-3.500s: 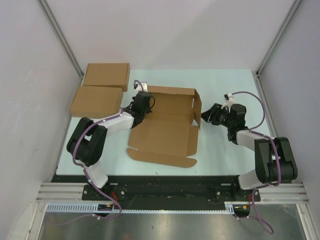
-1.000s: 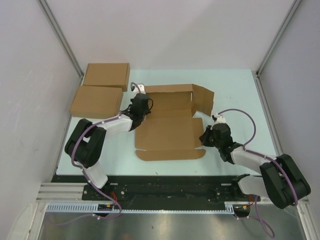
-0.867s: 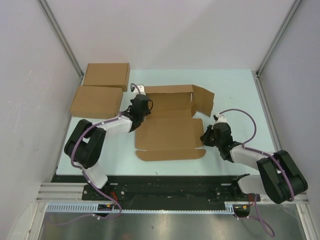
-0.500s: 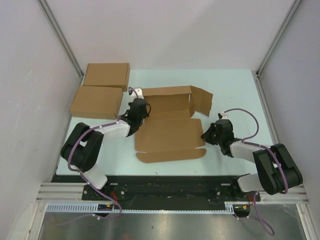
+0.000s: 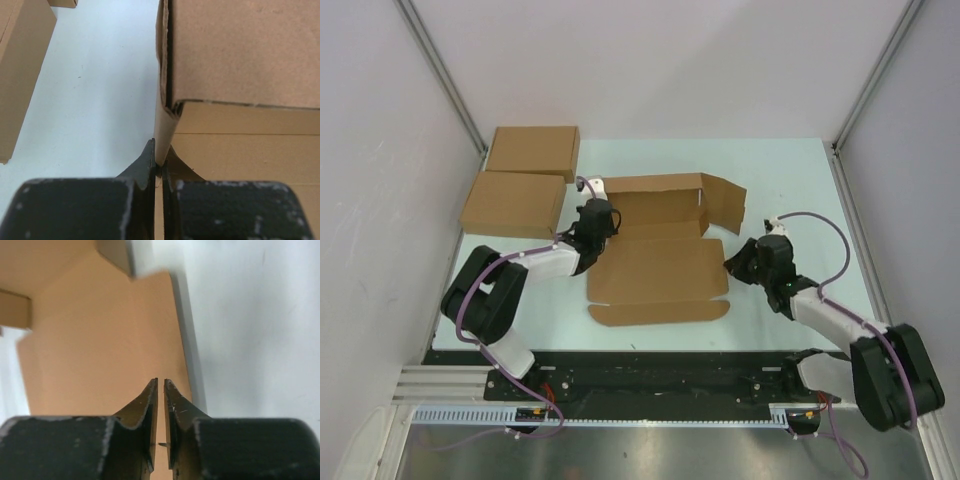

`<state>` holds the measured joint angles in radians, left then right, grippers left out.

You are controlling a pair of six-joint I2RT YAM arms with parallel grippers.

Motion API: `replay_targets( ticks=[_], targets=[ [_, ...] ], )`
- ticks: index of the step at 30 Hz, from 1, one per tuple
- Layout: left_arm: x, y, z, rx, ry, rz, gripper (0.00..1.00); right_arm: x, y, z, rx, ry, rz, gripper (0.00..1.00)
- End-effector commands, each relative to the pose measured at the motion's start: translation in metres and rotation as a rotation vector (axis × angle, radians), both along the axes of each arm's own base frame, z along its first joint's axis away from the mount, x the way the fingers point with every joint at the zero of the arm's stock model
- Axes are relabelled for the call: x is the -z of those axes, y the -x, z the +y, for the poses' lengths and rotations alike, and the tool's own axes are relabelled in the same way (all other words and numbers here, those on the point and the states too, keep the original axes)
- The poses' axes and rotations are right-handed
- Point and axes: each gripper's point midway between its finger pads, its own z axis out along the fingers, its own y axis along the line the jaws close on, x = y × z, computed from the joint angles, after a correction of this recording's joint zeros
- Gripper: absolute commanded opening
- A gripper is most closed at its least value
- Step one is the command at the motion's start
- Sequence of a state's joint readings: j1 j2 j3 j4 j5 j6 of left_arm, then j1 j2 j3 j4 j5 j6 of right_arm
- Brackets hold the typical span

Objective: Fold the paper box

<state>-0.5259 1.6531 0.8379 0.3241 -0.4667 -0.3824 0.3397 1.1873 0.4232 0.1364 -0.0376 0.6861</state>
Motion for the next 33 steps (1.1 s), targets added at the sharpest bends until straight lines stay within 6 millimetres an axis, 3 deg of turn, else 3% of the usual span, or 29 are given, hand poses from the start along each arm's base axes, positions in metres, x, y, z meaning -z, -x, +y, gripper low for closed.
replay_targets(
  ticks=[1, 4, 9, 12, 13, 15, 17, 19, 20, 22, 29, 33],
  targets=[
    [-0.027, -0.006, -0.002, -0.006, 0.024, -0.072, 0.00, -0.045, -0.017, -0.021, 0.080, 0.045, -0.094, 0.17],
    [-0.028, -0.006, -0.002, -0.008, 0.027, -0.074, 0.00, -0.066, -0.020, -0.034, 0.115, 0.056, -0.135, 0.18],
    [-0.028, -0.006, -0.003, -0.007, 0.023, -0.073, 0.00, -0.089, -0.038, -0.081, 0.267, 0.041, -0.202, 0.18],
    [-0.025, -0.006, -0.003, -0.004, 0.022, -0.069, 0.00, -0.099, -0.066, -0.092, 0.296, -0.012, -0.240, 0.17],
    [-0.025, -0.006, -0.004, -0.004, 0.021, -0.069, 0.00, -0.085, -0.075, -0.094, 0.299, -0.013, -0.201, 0.16],
    [-0.025, -0.006, -0.004, -0.001, 0.016, -0.068, 0.00, -0.098, -0.097, -0.099, 0.319, -0.044, -0.251, 0.16],
    [-0.024, -0.006, -0.005, 0.001, 0.013, -0.068, 0.00, -0.092, -0.116, -0.097, 0.315, -0.058, -0.248, 0.16],
    [-0.023, -0.007, -0.004, 0.001, 0.007, -0.066, 0.00, -0.104, -0.134, -0.089, 0.289, -0.078, -0.264, 0.16],
    [-0.025, -0.007, -0.005, 0.002, 0.007, -0.070, 0.00, -0.089, -0.140, -0.085, 0.276, -0.075, -0.221, 0.16],
    [-0.023, -0.008, -0.005, 0.003, 0.003, -0.067, 0.00, -0.092, -0.149, -0.075, 0.242, -0.083, -0.225, 0.16],
    [-0.020, -0.010, -0.008, 0.006, -0.007, -0.063, 0.00, -0.079, -0.153, -0.048, 0.155, -0.075, -0.202, 0.17],
    [-0.021, -0.012, -0.008, 0.009, -0.010, -0.062, 0.00, -0.083, -0.150, -0.039, 0.121, -0.061, -0.215, 0.18]
  ],
)
